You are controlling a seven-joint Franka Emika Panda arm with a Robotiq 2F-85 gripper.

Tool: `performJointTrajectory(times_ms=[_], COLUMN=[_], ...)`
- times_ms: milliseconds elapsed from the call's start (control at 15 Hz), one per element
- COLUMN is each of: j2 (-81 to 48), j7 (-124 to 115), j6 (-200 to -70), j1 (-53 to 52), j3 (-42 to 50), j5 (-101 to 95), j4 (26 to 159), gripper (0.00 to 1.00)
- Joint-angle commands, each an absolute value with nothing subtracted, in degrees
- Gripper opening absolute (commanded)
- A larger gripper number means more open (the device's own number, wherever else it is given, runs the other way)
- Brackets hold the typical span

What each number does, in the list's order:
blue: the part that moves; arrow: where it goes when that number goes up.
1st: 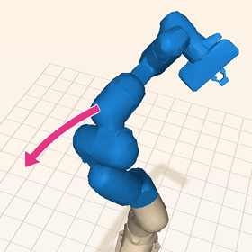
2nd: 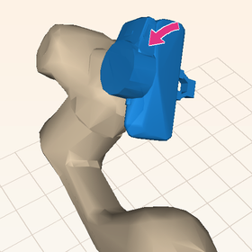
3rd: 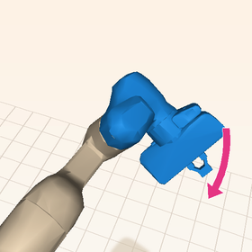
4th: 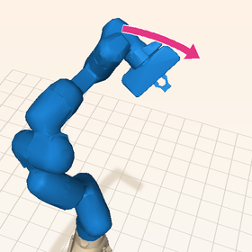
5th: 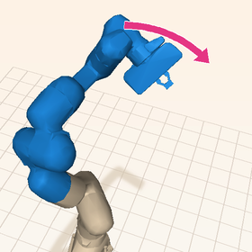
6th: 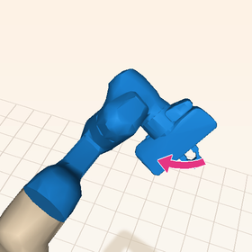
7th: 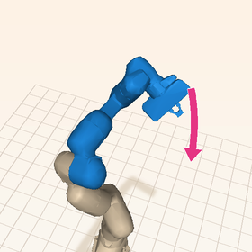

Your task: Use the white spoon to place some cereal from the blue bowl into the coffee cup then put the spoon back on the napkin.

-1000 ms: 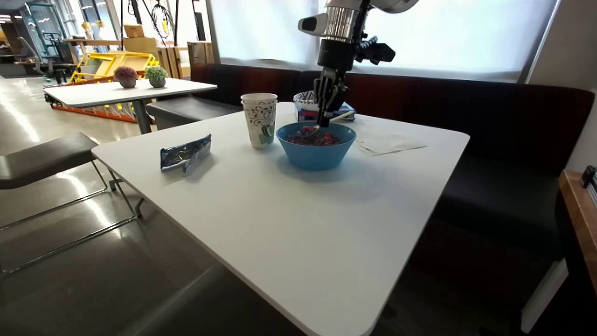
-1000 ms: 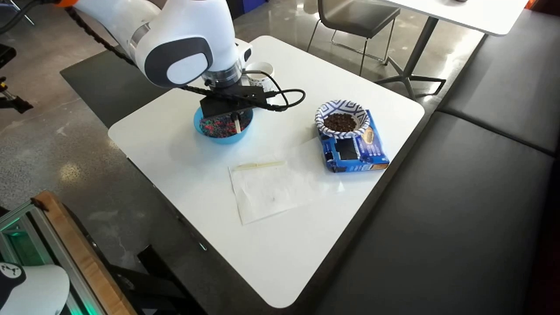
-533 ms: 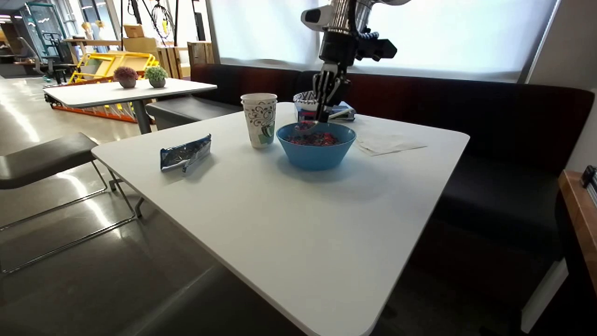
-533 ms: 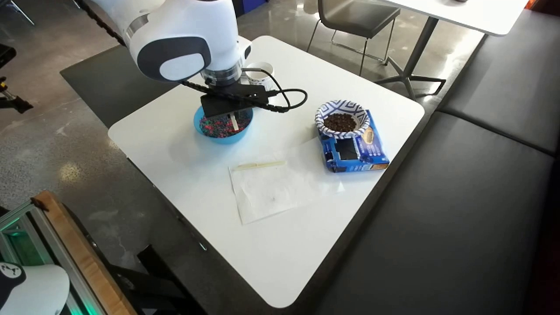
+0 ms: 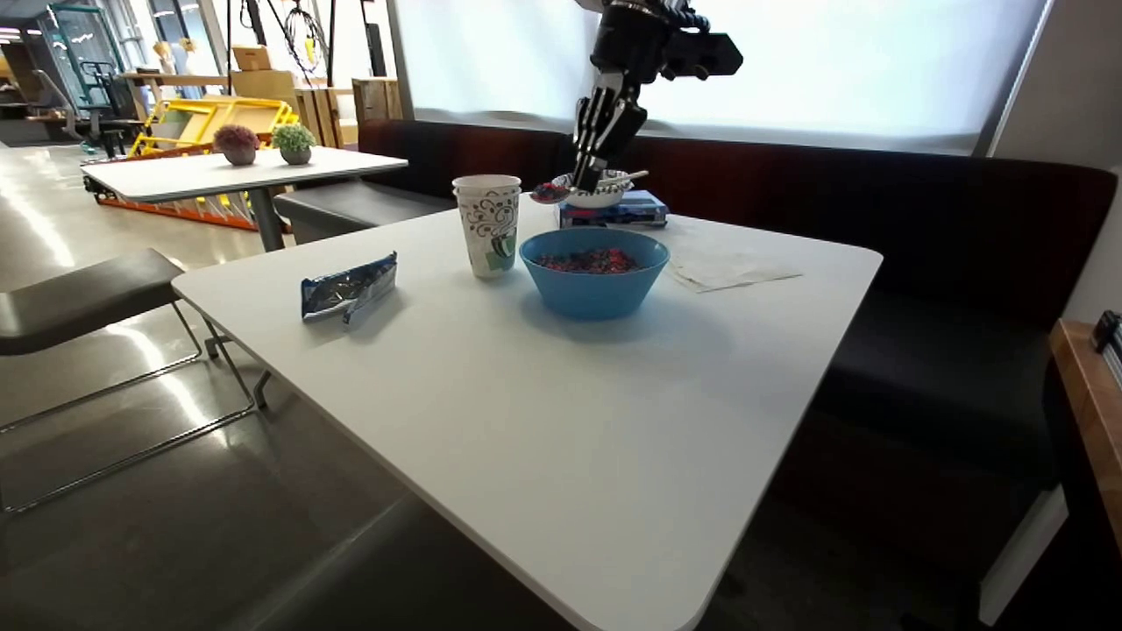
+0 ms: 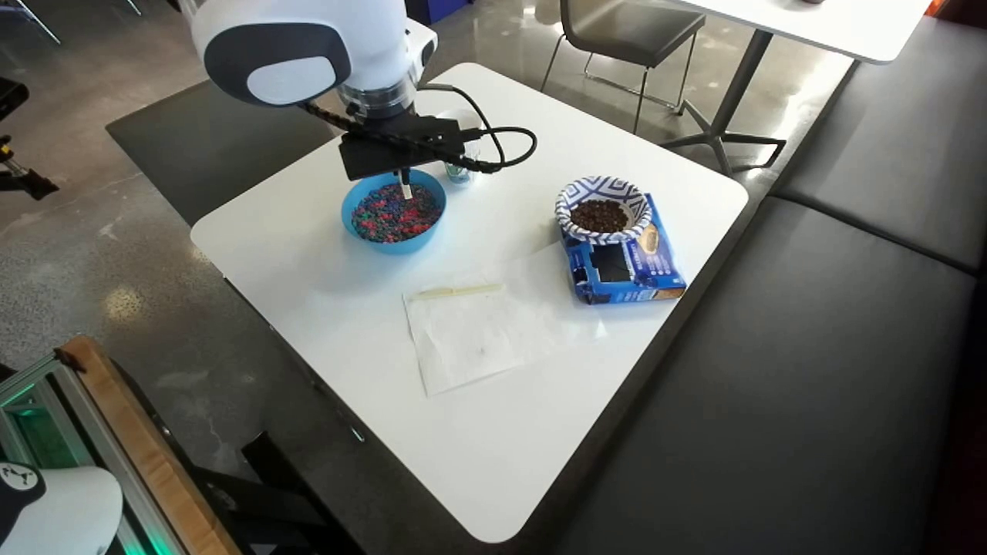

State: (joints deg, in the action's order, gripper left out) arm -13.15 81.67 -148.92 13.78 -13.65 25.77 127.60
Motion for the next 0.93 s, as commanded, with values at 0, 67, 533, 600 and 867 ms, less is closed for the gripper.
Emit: performJointTrajectory(times_ms=[0, 67, 533, 600, 867], j2=[-11.21, -11.16, -12.16, -12.32, -13.35], j7=[81.01, 80.47, 71.75, 70.30, 63.30], j6=[-148.59, -149.08, -154.86, -156.08, -161.20], j1=[11.20, 10.73, 7.92, 7.69, 6.36], j3=[-11.99, -11.72, -9.75, -9.73, -9.65], j5=[30.31, 31.28, 33.66, 33.91, 32.09], j4=[127.82, 127.55, 125.94, 125.82, 125.71], gripper=[0.04, 0.04, 0.04, 0.04, 0.04])
